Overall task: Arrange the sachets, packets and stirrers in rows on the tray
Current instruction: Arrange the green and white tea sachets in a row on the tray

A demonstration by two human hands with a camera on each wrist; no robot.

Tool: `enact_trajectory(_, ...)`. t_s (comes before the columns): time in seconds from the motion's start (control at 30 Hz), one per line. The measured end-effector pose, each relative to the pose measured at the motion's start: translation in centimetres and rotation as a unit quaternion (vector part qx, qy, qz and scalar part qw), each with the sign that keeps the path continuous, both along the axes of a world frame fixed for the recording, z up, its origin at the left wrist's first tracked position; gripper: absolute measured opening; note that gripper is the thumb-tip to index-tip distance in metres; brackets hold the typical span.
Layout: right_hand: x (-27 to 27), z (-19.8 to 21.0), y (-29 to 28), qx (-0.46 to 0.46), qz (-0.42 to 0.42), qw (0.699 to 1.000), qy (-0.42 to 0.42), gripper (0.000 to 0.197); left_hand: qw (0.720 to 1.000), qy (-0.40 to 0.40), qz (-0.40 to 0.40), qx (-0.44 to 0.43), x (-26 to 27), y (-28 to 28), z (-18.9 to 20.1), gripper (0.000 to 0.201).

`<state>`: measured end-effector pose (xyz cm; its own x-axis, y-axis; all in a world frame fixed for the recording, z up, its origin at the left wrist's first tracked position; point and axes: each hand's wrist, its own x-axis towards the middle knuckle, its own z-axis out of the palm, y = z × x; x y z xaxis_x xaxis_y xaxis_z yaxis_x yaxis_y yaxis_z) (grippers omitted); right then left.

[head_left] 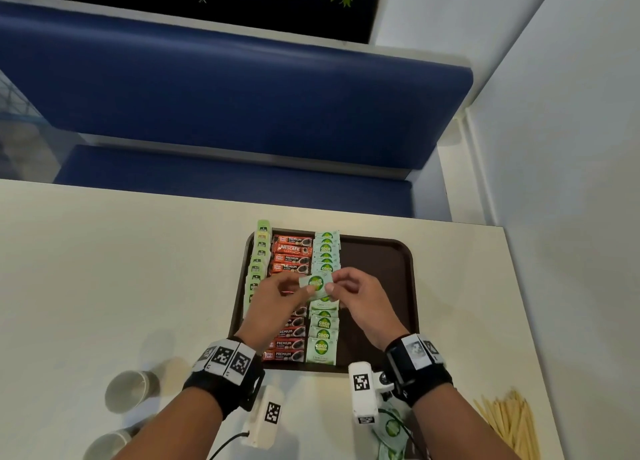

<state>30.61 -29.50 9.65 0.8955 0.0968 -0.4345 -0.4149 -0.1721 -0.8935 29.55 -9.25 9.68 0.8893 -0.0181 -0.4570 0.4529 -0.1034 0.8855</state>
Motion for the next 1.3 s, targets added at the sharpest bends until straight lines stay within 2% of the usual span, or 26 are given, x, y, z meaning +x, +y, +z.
enact_trajectory(0.13, 0.0, -1.6, -0.4, -0.006, -0.044, 0.999, 0.025, 0.007, 0.996, 0.01, 0.042, 0.076, 0.0, -0.8, -2.1, 0.011)
enact_trajectory(0.33, -0.9, -5.6, -0.8, -0.196, -0.051, 0.979, 0.002, 0.006, 0.978, -0.005, -0.032, 0.204, -0.3, -2.2, -5.3, 0.006)
enact_trajectory(0.53, -2.1, -7.7, -0.6, -0.286, -0.048, 0.957, 0.012, 0.003, 0.965, 0.008, -0.064, 0.255, -0.2, -3.5, -6.9, 0.012)
enact_trajectory(0.8, -2.5, -8.2, -0.2, -0.278, -0.048, 0.959, -0.006, 0.004, 0.965, 0.031, -0.041, 0.256, -0.7, -3.5, -8.0, 0.022)
enact_trajectory(1.3, -2.8, -8.3, 0.2, -0.263, -0.061, 0.963, 0.008, 0.01, 0.964, 0.05, -0.039, 0.259, -0.8, -3.5, -7.9, 0.026)
